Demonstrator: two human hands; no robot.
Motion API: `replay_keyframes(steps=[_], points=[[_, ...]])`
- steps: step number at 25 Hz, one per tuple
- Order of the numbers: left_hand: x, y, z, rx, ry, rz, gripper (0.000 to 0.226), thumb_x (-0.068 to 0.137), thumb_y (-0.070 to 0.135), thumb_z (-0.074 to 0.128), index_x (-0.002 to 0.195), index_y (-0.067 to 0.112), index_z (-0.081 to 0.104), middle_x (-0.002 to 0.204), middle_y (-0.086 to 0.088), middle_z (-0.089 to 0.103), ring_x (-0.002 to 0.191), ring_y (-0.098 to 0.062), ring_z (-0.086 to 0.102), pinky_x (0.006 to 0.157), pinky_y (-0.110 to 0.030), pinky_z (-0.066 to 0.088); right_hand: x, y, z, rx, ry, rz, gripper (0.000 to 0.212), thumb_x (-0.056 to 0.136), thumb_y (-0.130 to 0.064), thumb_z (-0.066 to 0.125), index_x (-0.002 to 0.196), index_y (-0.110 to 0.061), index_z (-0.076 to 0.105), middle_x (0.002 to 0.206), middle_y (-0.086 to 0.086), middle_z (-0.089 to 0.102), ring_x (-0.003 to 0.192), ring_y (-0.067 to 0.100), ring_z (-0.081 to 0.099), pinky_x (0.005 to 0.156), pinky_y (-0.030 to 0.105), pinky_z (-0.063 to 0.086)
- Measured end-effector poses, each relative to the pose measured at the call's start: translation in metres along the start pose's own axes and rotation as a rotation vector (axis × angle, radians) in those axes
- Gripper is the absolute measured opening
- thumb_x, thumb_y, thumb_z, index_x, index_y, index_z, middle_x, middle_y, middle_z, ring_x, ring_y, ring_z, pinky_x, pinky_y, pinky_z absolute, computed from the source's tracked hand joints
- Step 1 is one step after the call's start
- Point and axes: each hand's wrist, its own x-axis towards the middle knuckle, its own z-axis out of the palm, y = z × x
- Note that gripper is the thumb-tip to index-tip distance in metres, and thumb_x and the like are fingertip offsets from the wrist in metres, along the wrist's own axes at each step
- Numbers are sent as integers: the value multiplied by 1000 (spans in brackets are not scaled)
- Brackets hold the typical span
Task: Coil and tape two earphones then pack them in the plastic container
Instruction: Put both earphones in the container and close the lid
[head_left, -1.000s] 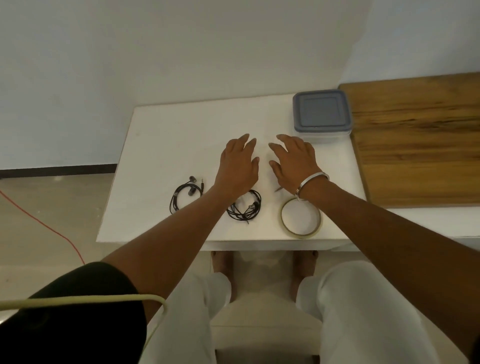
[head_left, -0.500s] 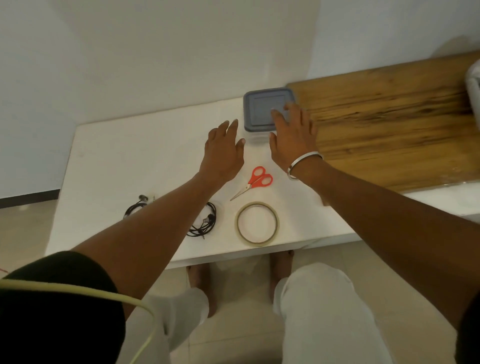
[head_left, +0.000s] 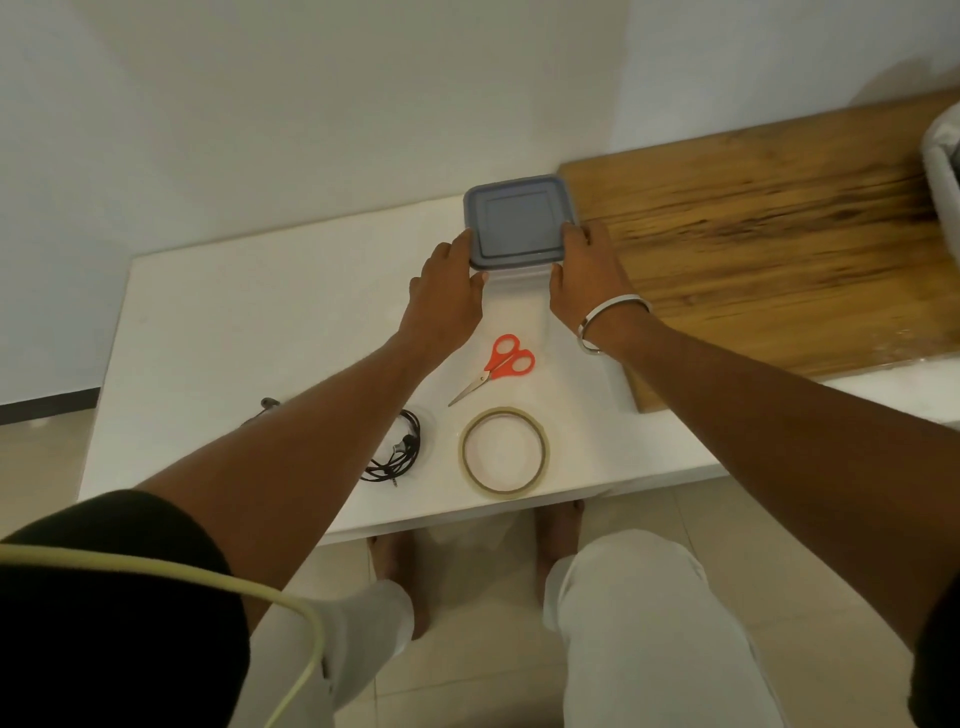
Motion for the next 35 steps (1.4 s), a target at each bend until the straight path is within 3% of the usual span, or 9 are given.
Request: replay_keyframes(steps=[17,22,25,29,32,35], points=[[-97,-99,-65,-58,73,-220,49,96,15,50,143,16,36,122,-7,55,111,-25,53,98,-47,39,-50,-114,39,114,-164,-149,47,85,3,51,131,-5,41,125,17,40,84,32,58,83,41,52],[-123,-117,-77,-92,88,-261,50,95,14,50,143,18,36,122,-6,54,109,-25,53,98,-48,40,-65,-139,48,93,-204,-184,49,82,3,52,129,-6,41,124,16,40,88,32,57,84,42,52],[-127,-124,-77,-140,95,-266,53,95,13,51,144,18,34,121,-5,55,106,-24,55,97,-45,43,-69,-148,47,-12,-163,-179,54,76,3,54,128,-5,43,127,18,40,104,34,50,90,41,47],[-124,-127,-74,-467,116,-498,44,98,7,41,141,15,39,113,-5,60,98,-20,60,80,-25,48,-68,-170,47,-117,-86,-251,45,78,-8,54,123,-10,48,128,12,41,116,31,41,96,41,34],[-121,-127,-73,-677,181,-644,35,97,5,40,130,10,50,104,-7,64,89,-21,63,72,-28,55,-66,-188,58,-119,-79,-379,33,90,-27,50,118,-12,51,122,11,46,113,30,43,91,42,34],[-122,-128,-73,-700,192,-647,26,97,6,47,120,6,59,100,-10,68,77,-18,66,64,-20,56,-65,-200,71,-170,-89,-458,36,91,-37,51,116,-11,51,121,11,47,110,30,44,89,43,34]])
